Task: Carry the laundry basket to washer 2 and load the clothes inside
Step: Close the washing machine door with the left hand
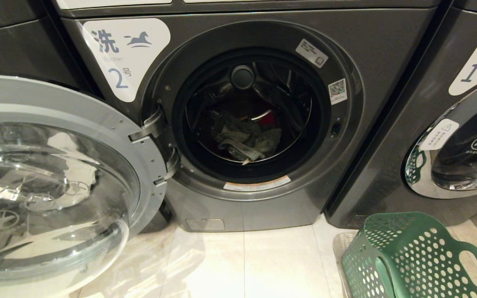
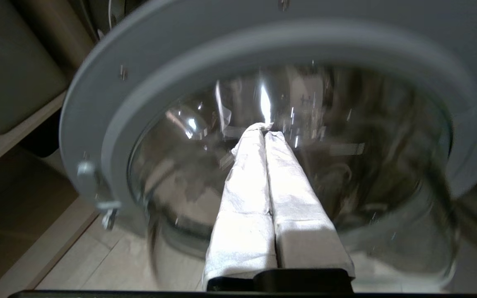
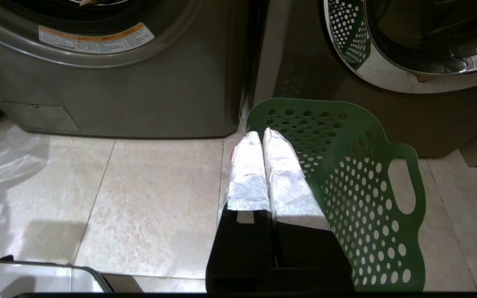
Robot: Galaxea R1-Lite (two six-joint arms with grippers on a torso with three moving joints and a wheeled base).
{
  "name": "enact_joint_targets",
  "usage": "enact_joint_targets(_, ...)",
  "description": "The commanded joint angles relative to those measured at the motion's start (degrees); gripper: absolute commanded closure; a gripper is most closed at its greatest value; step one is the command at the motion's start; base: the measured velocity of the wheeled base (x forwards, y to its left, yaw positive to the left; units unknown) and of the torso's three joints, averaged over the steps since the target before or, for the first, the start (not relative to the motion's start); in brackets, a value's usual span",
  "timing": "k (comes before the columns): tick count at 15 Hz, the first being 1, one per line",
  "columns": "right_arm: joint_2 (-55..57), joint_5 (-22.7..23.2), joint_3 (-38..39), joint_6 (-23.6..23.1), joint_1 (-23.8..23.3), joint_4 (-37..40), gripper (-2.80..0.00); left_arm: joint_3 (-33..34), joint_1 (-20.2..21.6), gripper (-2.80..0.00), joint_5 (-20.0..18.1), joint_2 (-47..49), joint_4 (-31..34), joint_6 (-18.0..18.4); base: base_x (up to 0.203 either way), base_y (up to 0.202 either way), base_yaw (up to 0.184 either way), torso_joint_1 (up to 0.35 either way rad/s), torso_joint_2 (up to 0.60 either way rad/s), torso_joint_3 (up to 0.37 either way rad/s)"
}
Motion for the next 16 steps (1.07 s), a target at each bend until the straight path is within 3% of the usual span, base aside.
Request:
enact_joint_targets(1,0.1,-0.2,0.1,0.1,0.0,0.0,0.00,-14.5,0.5,0.00,0.2,18.3,-1.4,-1.1,0.000,0.000,0.000,0.000,0.00,0.000)
enact_joint_targets(3,0.1,-0.3,0.0,0.2,0.0,0.0,0.00,-21.6,0.7,0.00,0.0,23.9,-2.2,-0.8,0.000,0.000,0.000,0.000,0.00,0.000)
enact_joint_targets(5,0.1,0.1,0.0,0.0,0.0,0.1,0.00,-25.1,0.8,0.00,-0.6,26.6,-2.7,1.8,0.000,0.000,0.000,0.000,0.00,0.000)
enact_joint_targets(11,0.1,0.2,-0.1,0.0,0.0,0.2,0.00,-23.0,0.5,0.00,-1.6,26.0,-2.9,2.9,0.000,0.000,0.000,0.000,0.00,0.000)
enact_joint_targets(16,0.1,-0.2,-0.1,0.0,0.0,0.2,0.00,-23.3,0.4,0.00,-1.8,26.2,-2.9,3.2,-0.175,0.000,0.001,0.003,0.00,0.004)
